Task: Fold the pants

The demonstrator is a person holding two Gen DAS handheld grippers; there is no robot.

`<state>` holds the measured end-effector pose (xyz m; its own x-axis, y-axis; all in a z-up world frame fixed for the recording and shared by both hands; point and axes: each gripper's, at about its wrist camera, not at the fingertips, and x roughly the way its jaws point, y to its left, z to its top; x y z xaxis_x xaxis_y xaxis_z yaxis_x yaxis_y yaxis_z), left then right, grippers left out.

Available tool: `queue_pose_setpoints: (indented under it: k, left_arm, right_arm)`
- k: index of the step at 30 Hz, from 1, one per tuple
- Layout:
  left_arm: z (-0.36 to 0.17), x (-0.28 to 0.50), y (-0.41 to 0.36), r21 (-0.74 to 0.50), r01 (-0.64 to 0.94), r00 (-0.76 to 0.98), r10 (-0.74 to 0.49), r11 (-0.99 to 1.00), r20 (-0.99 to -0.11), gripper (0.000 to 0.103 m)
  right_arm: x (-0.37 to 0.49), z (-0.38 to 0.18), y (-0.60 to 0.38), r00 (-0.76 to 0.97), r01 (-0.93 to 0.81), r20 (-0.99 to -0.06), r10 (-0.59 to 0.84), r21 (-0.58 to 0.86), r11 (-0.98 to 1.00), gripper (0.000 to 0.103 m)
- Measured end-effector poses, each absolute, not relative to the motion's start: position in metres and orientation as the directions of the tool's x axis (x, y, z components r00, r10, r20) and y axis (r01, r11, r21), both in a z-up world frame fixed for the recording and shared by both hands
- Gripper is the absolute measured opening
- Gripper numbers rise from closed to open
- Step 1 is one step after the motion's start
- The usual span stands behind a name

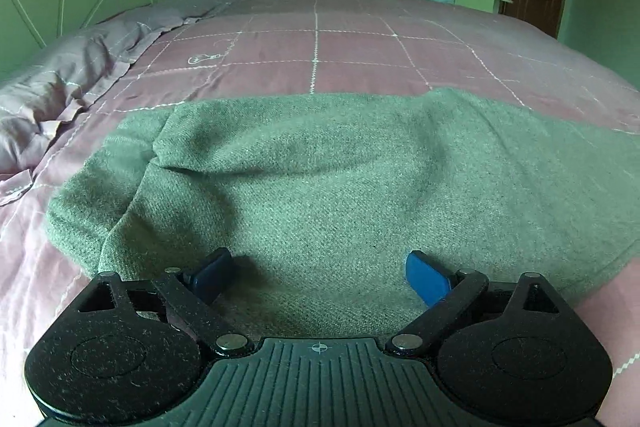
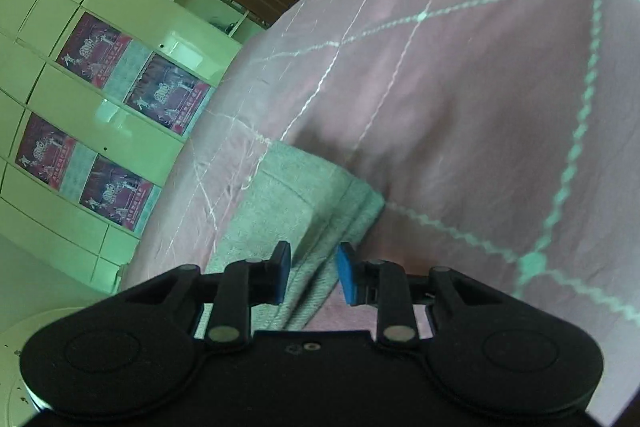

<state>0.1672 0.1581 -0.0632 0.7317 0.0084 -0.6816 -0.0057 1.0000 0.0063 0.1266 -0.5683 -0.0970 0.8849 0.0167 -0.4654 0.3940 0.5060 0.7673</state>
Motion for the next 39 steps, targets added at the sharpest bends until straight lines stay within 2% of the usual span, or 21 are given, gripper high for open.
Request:
queue_pose_setpoints:
  k: [1,2,5,6,7,9,10,11,13,16,18,19,20,21,22,24,26,29,31,34,39]
  left_arm:
    - [-0.064,0.168,0.16,0.004,0.008,0.728,-0.002,1.0,-0.685,0.094]
    - [-0.063,0.167,0.161,0.001,0.015,0.725,-0.01,1.0,-0.689,0.094]
    - [-0.062,0.171,0.165,0.009,0.039,0.711,-0.021,0.999,-0.703,0.094]
    - [-0.062,0.172,0.166,0.005,0.044,0.709,-0.028,0.999,-0.705,0.094]
    - [-0.063,0.173,0.168,0.001,0.045,0.71,-0.032,0.999,-0.704,0.094]
    - [-0.066,0.174,0.168,0.002,0.046,0.715,-0.031,0.999,-0.698,0.094]
    - [-0.066,0.174,0.168,0.002,0.043,0.718,-0.03,0.999,-0.695,0.094]
    - [-0.067,0.173,0.168,0.002,0.04,0.721,-0.028,0.999,-0.693,0.094]
    - [-0.067,0.172,0.168,0.001,0.037,0.727,-0.026,0.999,-0.687,0.094]
    - [-0.069,0.171,0.167,-0.003,0.032,0.733,-0.026,0.999,-0.68,0.095]
    - [-0.069,0.172,0.167,-0.004,0.032,0.733,-0.026,0.999,-0.68,0.096]
    - [-0.068,0.173,0.167,-0.004,0.033,0.732,-0.027,0.999,-0.68,0.096]
    - [-0.068,0.173,0.168,-0.004,0.036,0.732,-0.029,0.999,-0.681,0.096]
    - [-0.068,0.173,0.169,-0.004,0.041,0.731,-0.033,0.999,-0.681,0.096]
    - [-0.068,0.173,0.169,-0.002,0.047,0.731,-0.036,0.999,-0.681,0.096]
    - [-0.068,0.173,0.172,0.008,0.058,0.733,-0.037,0.998,-0.679,0.096]
    - [-0.069,0.172,0.174,0.007,0.059,0.739,-0.039,0.998,-0.672,0.096]
    - [-0.07,0.173,0.173,0.012,0.057,0.742,-0.034,0.998,-0.67,0.097]
    - [-0.07,0.175,0.173,0.015,0.057,0.738,-0.032,0.998,-0.674,0.097]
    - [-0.069,0.175,0.174,0.012,0.057,0.738,-0.034,0.998,-0.674,0.097]
    - [-0.058,0.169,0.16,-0.002,0.004,0.767,-0.004,1.0,-0.642,0.097]
  right_arm:
    - [0.13,-0.097,-0.565,0.883,0.401,-0.469,0.001,0.757,0.516,0.0]
    - [0.13,-0.093,-0.562,0.884,0.399,-0.466,-0.011,0.743,0.537,0.0]
    - [0.121,-0.071,-0.549,0.934,0.311,-0.353,-0.049,0.74,0.596,0.0]
    - [0.12,-0.069,-0.549,0.926,0.328,-0.373,-0.059,0.715,0.617,0.0]
    - [0.128,-0.076,-0.551,0.897,0.38,-0.438,-0.062,0.691,0.615,0.0]
    - [0.135,-0.094,-0.561,0.858,0.429,-0.514,0.003,0.719,0.547,0.0]
    - [0.13,-0.095,-0.563,0.87,0.416,-0.492,0.002,0.738,0.532,0.006]
    - [0.115,-0.087,-0.561,0.889,0.4,-0.456,-0.031,0.743,0.536,0.018]
    - [0.097,-0.083,-0.559,0.912,0.378,-0.406,-0.065,0.766,0.521,0.019]
    - [0.106,-0.103,-0.567,0.894,0.411,-0.449,-0.016,0.803,0.431,0.019]
    - [0.115,-0.116,-0.57,0.912,0.375,-0.41,0.018,0.849,0.372,0.023]
    - [0.121,-0.119,-0.57,0.914,0.372,-0.405,0.019,0.855,0.362,0.018]
    - [0.127,-0.118,-0.57,0.902,0.397,-0.432,0.011,0.839,0.373,0.003]
    - [0.132,-0.11,-0.57,0.885,0.423,-0.466,0.002,0.805,0.417,0.001]
    - [0.132,-0.095,-0.567,0.897,0.396,-0.441,-0.023,0.78,0.485,0.0]
    - [0.12,-0.06,-0.562,0.944,0.285,-0.327,-0.034,0.763,0.58,0.0]
    - [0.112,-0.047,-0.558,0.961,0.238,-0.274,-0.043,0.735,0.634,0.0]
    - [0.127,-0.099,-0.578,0.884,0.403,-0.466,-0.023,0.739,0.54,0.0]
    - [0.127,-0.111,-0.575,0.889,0.392,-0.458,-0.022,0.735,0.553,0.001]
    - [0.126,-0.103,-0.566,0.894,0.384,-0.447,-0.031,0.729,0.567,0.012]
    - [0.124,-0.101,-0.567,0.897,0.38,-0.443,-0.008,0.759,0.529,0.017]
